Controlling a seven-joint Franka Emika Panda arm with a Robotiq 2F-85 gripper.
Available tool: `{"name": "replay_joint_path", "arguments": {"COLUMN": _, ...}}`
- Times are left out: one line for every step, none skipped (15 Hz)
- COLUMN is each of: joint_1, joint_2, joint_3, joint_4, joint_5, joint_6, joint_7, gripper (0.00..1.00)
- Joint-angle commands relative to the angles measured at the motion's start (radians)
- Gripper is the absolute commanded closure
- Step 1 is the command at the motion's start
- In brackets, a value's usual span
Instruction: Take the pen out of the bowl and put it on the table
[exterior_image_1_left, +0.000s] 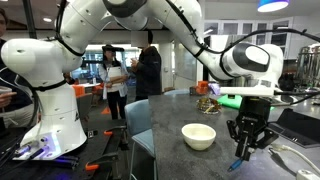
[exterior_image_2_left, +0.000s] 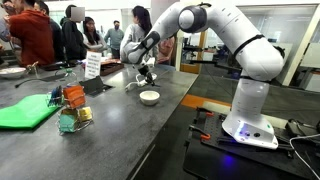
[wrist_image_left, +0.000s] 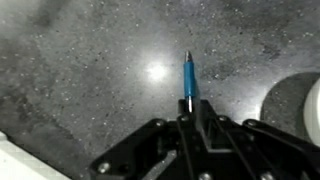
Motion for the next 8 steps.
{"name": "replay_joint_path", "arguments": {"joint_1": 0.004, "joint_2": 0.012, "joint_3": 0.013, "joint_4": 0.046, "joint_5": -0.029, "joint_6": -0.05, "joint_7": -0.057, "gripper": 0.49}}
{"name": "replay_joint_path", "arguments": {"joint_1": 0.005, "joint_2": -0.001, "joint_3": 0.016, "joint_4": 0.032, "joint_5": -0.03, "joint_6": -0.038, "joint_7": -0.063, "gripper": 0.42}}
{"name": "replay_joint_path", "arguments": {"joint_1": 0.007, "joint_2": -0.013, "joint_3": 0.017, "joint_4": 0.021, "joint_5": -0.033, "joint_6": -0.026, "joint_7": -0.067, "gripper": 0.34}}
{"name": "replay_joint_path", "arguments": {"joint_1": 0.007, "joint_2": -0.025, "joint_3": 0.019, "joint_4": 0.012, "joint_5": -0.03, "joint_6": -0.022, "joint_7": -0.071, "gripper": 0.27}}
{"name": "replay_joint_path", "arguments": {"joint_1": 0.008, "joint_2": -0.037, "joint_3": 0.018, "joint_4": 0.005, "joint_5": -0.026, "joint_6": -0.022, "joint_7": -0.061, "gripper": 0.18}}
{"name": "replay_joint_path", "arguments": {"joint_1": 0.005, "joint_2": -0.053, "joint_3": 0.023, "joint_4": -0.005, "joint_5": -0.013, "joint_6": -0.022, "joint_7": -0.055, "gripper": 0.12}}
{"name": "replay_joint_path", "arguments": {"joint_1": 0.002, "joint_2": -0.072, "joint_3": 0.03, "joint_4": -0.018, "joint_5": -0.002, "joint_6": -0.012, "joint_7": -0.052, "gripper": 0.03}}
{"name": "replay_joint_path", "arguments": {"joint_1": -0.006, "joint_2": -0.1, "joint_3": 0.044, "joint_4": -0.037, "joint_5": 0.021, "joint_6": 0.002, "joint_7": -0.057, "gripper": 0.0}}
